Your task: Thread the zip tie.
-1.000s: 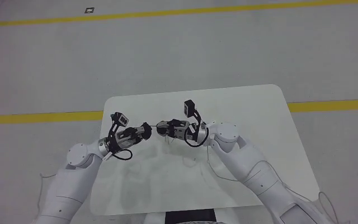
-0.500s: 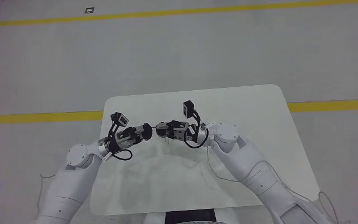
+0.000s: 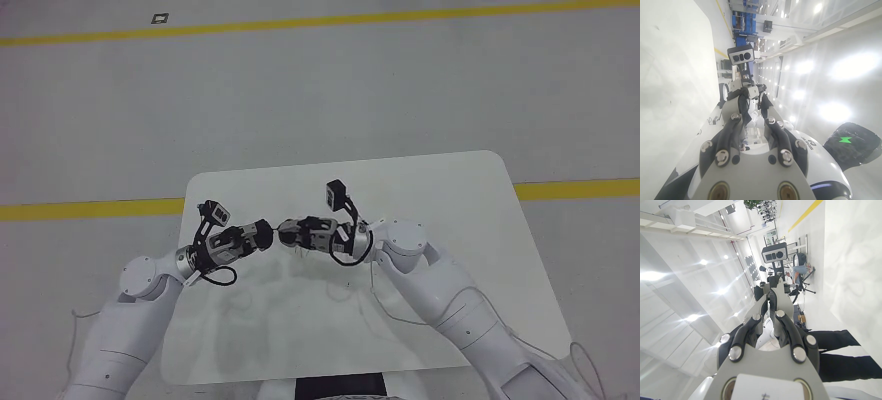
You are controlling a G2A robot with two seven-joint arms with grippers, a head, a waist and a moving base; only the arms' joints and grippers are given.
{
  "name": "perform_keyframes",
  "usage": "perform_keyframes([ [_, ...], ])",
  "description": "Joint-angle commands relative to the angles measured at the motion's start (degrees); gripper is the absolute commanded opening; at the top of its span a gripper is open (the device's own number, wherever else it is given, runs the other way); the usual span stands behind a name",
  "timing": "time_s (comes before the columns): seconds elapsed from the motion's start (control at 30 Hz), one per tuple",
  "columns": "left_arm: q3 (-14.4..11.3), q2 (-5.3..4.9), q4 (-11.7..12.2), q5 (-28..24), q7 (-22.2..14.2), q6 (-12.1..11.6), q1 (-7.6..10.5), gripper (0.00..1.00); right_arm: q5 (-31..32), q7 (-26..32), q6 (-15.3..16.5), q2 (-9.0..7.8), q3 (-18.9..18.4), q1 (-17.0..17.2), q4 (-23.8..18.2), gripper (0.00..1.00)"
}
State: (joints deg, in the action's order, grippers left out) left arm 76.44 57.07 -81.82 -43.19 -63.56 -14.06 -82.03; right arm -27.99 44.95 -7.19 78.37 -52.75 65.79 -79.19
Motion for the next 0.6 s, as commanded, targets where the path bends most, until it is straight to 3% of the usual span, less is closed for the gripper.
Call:
perform_keyframes([
  [0.0, -0.04, -0.02, 0.03, 0.03, -0.08, 0.07, 0.05, 0.17, 0.04, 0.03, 0.0, 0.01, 0.12, -0.07, 0.04, 0.0],
  [0.57, -0.5, -0.15, 0.29, 0.35, -0.46, 0.37, 0.44, 0.11, -0.15, -0.36, -0.04, 0.16, 1.02, -0.64, 0.51, 0.0],
])
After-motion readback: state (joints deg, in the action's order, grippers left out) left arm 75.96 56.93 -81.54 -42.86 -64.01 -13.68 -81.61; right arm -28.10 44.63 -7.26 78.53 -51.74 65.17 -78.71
